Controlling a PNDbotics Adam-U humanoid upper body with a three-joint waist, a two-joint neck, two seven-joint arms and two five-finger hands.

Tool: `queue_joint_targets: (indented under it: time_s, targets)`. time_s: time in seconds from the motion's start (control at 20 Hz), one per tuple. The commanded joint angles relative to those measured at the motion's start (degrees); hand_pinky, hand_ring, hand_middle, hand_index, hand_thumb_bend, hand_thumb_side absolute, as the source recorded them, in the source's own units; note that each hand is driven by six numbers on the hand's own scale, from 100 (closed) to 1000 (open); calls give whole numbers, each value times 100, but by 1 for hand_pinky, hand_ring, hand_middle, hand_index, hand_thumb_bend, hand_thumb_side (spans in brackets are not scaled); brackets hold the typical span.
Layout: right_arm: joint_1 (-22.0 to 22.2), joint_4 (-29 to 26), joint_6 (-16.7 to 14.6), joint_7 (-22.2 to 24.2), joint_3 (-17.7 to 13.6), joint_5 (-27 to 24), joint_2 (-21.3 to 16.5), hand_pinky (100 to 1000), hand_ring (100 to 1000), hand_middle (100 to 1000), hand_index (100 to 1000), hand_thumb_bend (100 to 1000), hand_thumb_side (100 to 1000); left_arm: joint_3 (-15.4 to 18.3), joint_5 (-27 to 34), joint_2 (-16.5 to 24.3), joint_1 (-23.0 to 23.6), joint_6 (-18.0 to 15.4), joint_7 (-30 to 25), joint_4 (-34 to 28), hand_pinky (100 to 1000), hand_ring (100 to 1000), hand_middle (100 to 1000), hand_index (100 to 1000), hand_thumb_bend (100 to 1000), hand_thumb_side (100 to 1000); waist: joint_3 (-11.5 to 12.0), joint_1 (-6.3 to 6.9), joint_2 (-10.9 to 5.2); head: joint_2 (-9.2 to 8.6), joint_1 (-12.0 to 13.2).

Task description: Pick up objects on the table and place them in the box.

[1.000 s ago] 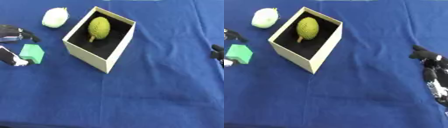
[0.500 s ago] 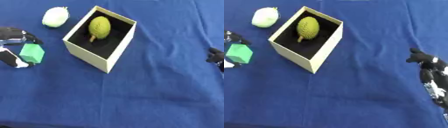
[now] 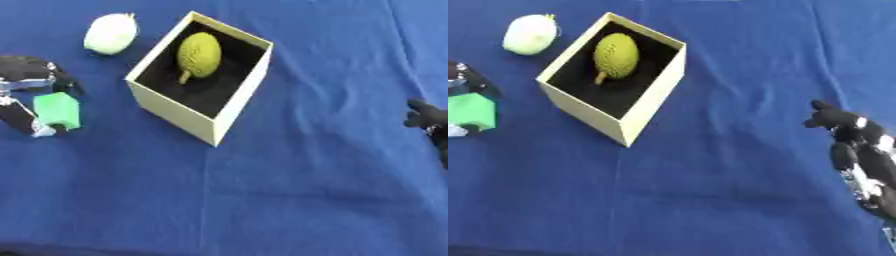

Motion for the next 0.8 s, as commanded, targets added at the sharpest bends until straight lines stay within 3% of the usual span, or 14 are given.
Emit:
queue_joint_targets:
  time_s: [0.05, 0.25, 0.45, 0.8]
  targets:
    - [4, -84, 24, 51, -29, -29, -37, 1000, 1000, 704, 829, 100, 510, 159, 51, 135, -105, -200, -173, -309, 708, 591, 472, 755, 145, 206, 0, 18, -109, -63, -8]
    - [9, -84, 65, 62, -32, -22, -16, 1000, 1000, 704, 830, 100, 510, 182, 115, 140, -114, -39, 3, -577, 645, 555, 444, 714, 133, 197, -1, 33, -118, -62, -9]
    - [19, -84, 95, 69, -32, -8, -2, 1000, 1000, 704, 830, 100, 511, 218, 154, 140, -155, 68, 85, -730, 612, 533, 460, 711, 229, 177, -5, 45, -125, -60, -11]
    - [61, -84, 121, 57, -43, 9, 7, 1000, 1000, 704, 828, 100, 509, 166, 450, -43, -635, 26, -3, -999, 602, 517, 448, 703, 214, 161, -1, 77, -176, -40, -34]
